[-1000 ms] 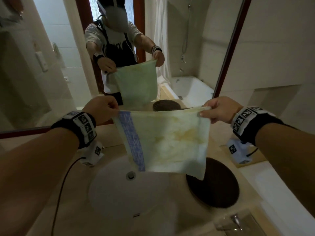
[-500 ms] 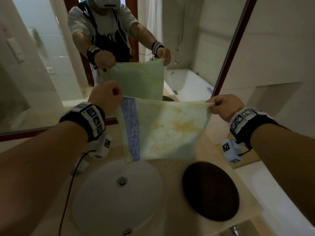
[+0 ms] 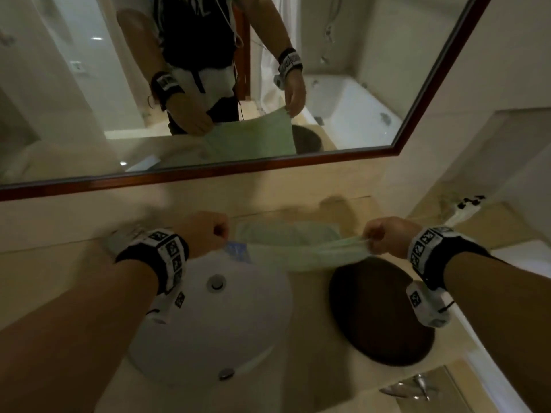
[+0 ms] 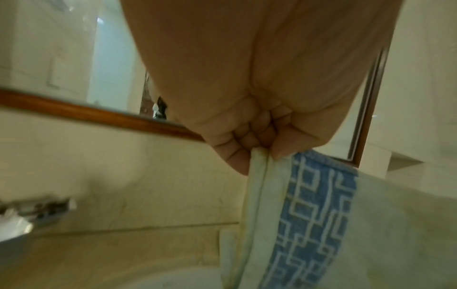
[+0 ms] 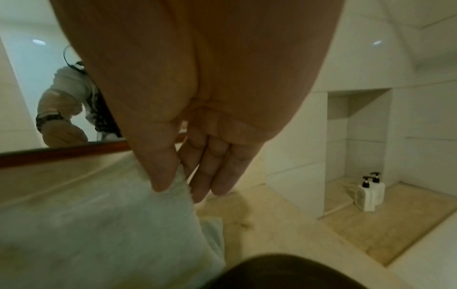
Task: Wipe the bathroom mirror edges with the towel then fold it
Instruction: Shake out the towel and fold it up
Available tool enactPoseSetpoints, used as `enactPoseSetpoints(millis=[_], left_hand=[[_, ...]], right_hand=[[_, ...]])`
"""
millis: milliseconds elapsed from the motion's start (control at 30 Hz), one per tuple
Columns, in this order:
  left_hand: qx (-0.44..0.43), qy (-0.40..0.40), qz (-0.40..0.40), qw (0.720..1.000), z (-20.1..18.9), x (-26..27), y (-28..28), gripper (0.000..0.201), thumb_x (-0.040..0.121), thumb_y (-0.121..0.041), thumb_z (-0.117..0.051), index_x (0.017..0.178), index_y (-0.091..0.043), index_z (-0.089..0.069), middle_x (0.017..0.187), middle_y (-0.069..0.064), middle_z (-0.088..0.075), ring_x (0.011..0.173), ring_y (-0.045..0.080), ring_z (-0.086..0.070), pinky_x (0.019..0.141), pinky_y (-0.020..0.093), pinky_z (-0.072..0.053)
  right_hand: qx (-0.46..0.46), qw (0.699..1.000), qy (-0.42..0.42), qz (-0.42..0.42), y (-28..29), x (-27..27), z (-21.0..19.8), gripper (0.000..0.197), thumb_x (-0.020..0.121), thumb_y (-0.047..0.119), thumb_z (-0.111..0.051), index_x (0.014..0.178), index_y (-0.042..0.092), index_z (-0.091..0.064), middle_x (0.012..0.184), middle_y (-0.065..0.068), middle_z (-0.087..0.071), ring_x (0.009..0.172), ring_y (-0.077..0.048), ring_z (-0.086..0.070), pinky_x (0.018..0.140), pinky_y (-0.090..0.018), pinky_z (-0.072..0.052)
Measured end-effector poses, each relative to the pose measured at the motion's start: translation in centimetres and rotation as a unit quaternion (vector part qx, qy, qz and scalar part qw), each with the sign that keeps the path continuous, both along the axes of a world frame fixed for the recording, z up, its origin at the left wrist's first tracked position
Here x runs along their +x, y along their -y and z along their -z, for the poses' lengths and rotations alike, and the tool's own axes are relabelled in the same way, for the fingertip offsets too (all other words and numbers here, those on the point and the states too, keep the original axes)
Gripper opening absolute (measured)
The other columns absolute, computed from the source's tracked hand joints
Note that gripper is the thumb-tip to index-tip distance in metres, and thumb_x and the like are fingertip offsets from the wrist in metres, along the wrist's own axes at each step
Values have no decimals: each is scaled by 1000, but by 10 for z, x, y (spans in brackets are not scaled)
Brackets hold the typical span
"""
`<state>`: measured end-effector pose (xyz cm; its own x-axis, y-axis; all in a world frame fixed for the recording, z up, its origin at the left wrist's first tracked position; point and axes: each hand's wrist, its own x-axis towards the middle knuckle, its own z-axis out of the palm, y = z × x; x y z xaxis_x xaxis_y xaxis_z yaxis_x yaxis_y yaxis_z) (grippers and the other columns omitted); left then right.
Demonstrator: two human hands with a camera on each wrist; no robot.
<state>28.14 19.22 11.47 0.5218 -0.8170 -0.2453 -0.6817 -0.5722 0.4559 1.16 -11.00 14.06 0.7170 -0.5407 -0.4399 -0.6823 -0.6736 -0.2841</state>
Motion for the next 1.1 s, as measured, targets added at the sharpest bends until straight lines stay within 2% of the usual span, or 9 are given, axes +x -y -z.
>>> enactPoseSetpoints(millis=[167, 300, 467, 567, 667, 833, 933, 1000, 1100], left_hand=[[-6, -46, -49, 998, 47, 24, 10, 26, 82, -3, -68, 72, -27, -61, 78, 1, -66, 76, 25, -62, 67, 31, -49], [-40, -83, -122, 988, 75, 50, 36, 12, 89, -5, -64, 87, -16, -68, 87, 4, -68, 78, 21, -61, 64, 28, -49], [-19, -83, -167, 982, 120, 74, 72, 9, 96, -17, -60, 96, -21, -68, 96, -2, -65, 78, 14, -57, 69, 28, -45], [-5, -73, -185, 980, 154, 81, 89, 11, 96, -18, -59, 99, -21, -70, 102, -1, -67, 86, 19, -60, 77, 31, -47], [-1, -62, -204, 977, 178, 85, 101, 17, 97, -18, -55, 106, -19, -70, 107, 1, -68, 86, 17, -56, 76, 28, -43], [31, -66, -210, 975, 187, 87, 113, 26, 100, -27, -51, 120, -15, -62, 102, 6, -66, 85, 24, -58, 76, 33, -45], [47, -114, -141, 982, 184, 87, 118, 47, 93, -39, -67, 131, -16, -52, 115, 0, -57, 104, 27, -60, 87, 37, -50], [100, -86, -80, 988, 184, 87, 121, 47, 92, -43, -67, 127, -15, -53, 121, 2, -57, 107, 27, -59, 90, 37, -50], [139, -56, -29, 988, 183, 88, 127, 24, 94, -41, -63, 96, -19, -56, 100, 6, -62, 87, 23, -58, 69, 32, -44]], right_hand=[[49, 997, 12, 55, 13, 16, 43, 16, 80, 9, -74, 91, 20, -68, 86, 1, -66, 79, -12, -59, 64, -22, -44], [76, 986, 53, 137, 33, 42, 71, 14, 86, 3, -69, 96, 12, -66, 95, -13, -68, 83, -28, -65, 82, -45, -59], [51, 979, 66, 184, 59, 76, 112, 16, 90, 4, -63, 101, 16, -65, 95, -14, -68, 85, -40, -68, 77, -52, -61], [16, 980, 42, 194, 73, 94, 144, 20, 92, 8, -57, 100, 25, -64, 97, -12, -67, 80, -36, -67, 74, -50, -61], [-28, 982, 14, 186, 85, 107, 175, 21, 98, 14, -47, 104, 27, -63, 96, -13, -66, 71, -29, -60, 60, -35, -52], [-22, 979, -37, 199, 88, 121, 199, 16, 99, 21, -45, 108, 30, -54, 111, -15, -57, 79, -33, -57, 73, -37, -51], [-23, 968, -73, 240, 88, 131, 199, 29, 92, 25, -56, 118, 34, -47, 121, -17, -47, 94, -43, -59, 86, -49, -56], [5, 965, -75, 251, 90, 137, 198, 50, 91, 18, -63, 134, 24, -38, 120, -19, -50, 101, -42, -59, 87, -48, -54], [40, 965, -97, 240, 95, 141, 194, 50, 97, 20, -60, 142, 7, -43, 140, -20, -50, 124, -37, -53, 100, -41, -47]])
